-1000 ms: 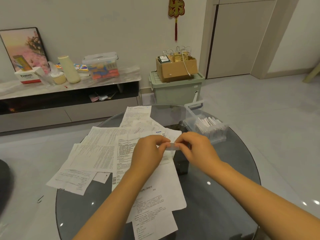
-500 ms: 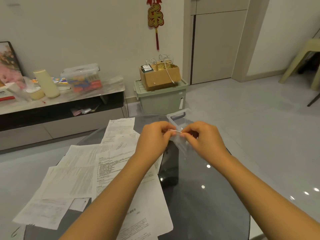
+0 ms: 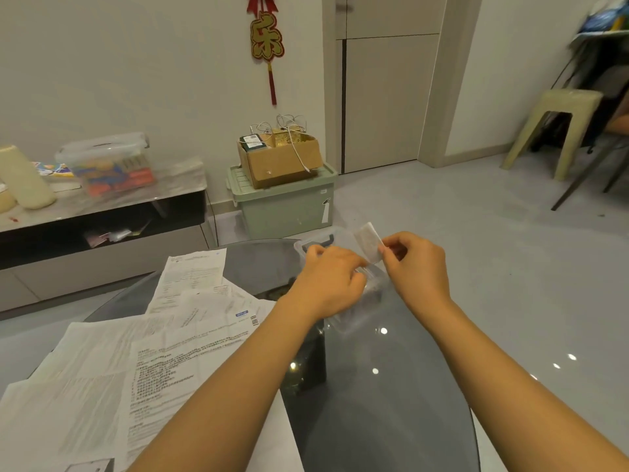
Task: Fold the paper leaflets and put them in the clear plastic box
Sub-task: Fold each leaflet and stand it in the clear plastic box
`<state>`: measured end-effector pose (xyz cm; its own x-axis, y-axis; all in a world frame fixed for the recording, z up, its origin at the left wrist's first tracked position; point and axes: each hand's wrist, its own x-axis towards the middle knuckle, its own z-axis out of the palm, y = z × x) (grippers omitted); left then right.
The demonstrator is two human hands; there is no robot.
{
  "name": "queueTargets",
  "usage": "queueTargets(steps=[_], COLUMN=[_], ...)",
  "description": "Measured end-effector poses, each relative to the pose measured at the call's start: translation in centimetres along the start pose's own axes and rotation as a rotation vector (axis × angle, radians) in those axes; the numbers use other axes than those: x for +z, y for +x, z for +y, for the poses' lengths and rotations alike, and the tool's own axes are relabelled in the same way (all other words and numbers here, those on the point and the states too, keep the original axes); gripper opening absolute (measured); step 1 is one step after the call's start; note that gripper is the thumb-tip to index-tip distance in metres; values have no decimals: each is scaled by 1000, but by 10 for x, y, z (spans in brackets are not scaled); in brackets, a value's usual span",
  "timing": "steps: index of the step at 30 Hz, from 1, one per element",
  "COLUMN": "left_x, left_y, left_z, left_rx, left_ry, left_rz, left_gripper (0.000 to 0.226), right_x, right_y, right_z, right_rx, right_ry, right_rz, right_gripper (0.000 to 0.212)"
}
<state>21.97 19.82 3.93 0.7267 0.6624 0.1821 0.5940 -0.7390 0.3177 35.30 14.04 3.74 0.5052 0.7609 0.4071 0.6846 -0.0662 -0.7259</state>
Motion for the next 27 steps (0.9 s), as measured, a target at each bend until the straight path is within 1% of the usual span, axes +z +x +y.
queueTargets(steps=[2,5,11,16,22,24,27], left_x=[8,15,17,21,23,23,21], left_y=[9,16,16,11,6,5,5], left_z=[-2,-6,-6,-12,-15,-14,-12], left_rx=[47,96,78,77,75,54,66], left_ry=[55,115,152,143,88,50,79], left_rz=[-55,-76,-69,-5,15,38,15], left_gripper=[59,57,59,54,57,59,74], right_x=[3,6,9,12,22,20,15], right_y=[3,5,7,5,15,18,23], right_z=[3,6,5,-1,-9,-11,-10], right_rx=[8,7,-31,-81,11,32,57], right_ry=[-42,-116,-227,-318,-564,-604,-609], right_rz=[-11,-19,-30,-65,-231,-278,-346], right_gripper=[10,11,14,16,15,17,20])
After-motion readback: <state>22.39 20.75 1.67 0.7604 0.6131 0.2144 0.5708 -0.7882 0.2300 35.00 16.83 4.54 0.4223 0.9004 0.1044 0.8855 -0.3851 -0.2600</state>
